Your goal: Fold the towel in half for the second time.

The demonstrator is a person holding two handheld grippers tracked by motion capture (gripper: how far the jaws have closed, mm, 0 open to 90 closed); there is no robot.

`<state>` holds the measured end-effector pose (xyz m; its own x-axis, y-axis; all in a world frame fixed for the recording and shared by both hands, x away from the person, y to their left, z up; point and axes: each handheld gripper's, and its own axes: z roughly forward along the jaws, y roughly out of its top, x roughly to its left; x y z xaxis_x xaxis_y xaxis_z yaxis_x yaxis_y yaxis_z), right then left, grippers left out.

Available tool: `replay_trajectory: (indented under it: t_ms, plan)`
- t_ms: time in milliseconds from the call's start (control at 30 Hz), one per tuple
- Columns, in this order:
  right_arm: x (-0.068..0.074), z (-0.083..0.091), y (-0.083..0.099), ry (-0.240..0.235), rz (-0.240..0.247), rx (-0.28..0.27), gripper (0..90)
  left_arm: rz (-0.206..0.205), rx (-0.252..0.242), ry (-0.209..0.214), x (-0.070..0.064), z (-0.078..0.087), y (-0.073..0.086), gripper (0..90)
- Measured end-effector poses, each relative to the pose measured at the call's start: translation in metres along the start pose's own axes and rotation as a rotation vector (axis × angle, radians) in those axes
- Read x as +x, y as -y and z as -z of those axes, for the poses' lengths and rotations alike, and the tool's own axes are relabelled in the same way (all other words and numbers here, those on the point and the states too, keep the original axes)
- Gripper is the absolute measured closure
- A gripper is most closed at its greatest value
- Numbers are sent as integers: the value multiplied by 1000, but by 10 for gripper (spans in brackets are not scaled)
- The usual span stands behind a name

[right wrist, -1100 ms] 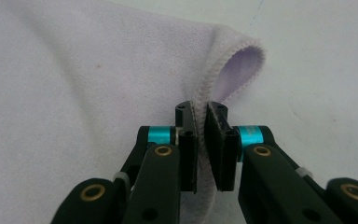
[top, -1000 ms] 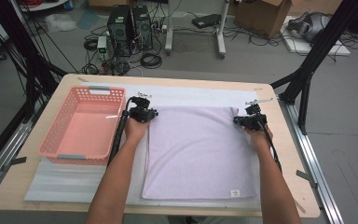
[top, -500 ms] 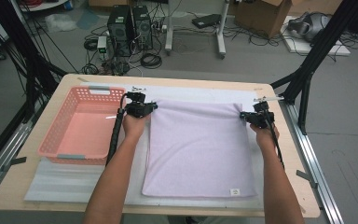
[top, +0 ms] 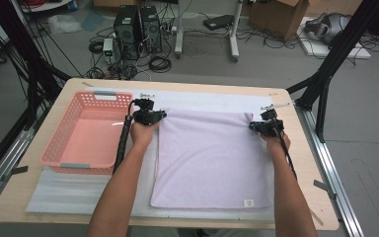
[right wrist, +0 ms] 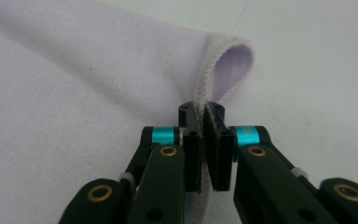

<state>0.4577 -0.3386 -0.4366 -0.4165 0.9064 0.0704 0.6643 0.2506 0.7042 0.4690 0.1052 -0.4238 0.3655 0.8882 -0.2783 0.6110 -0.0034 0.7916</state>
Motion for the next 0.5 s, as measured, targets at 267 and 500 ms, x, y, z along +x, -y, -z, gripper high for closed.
replay_trajectory:
  t_ms: [267, 500]
  plan:
    - [0, 30, -15, 49, 19, -159, 867, -30, -102, 7, -13, 23, -21, 866]
    - [7, 56, -12, 18, 54, -206, 866, -66, -121, 63, -22, 45, -24, 864]
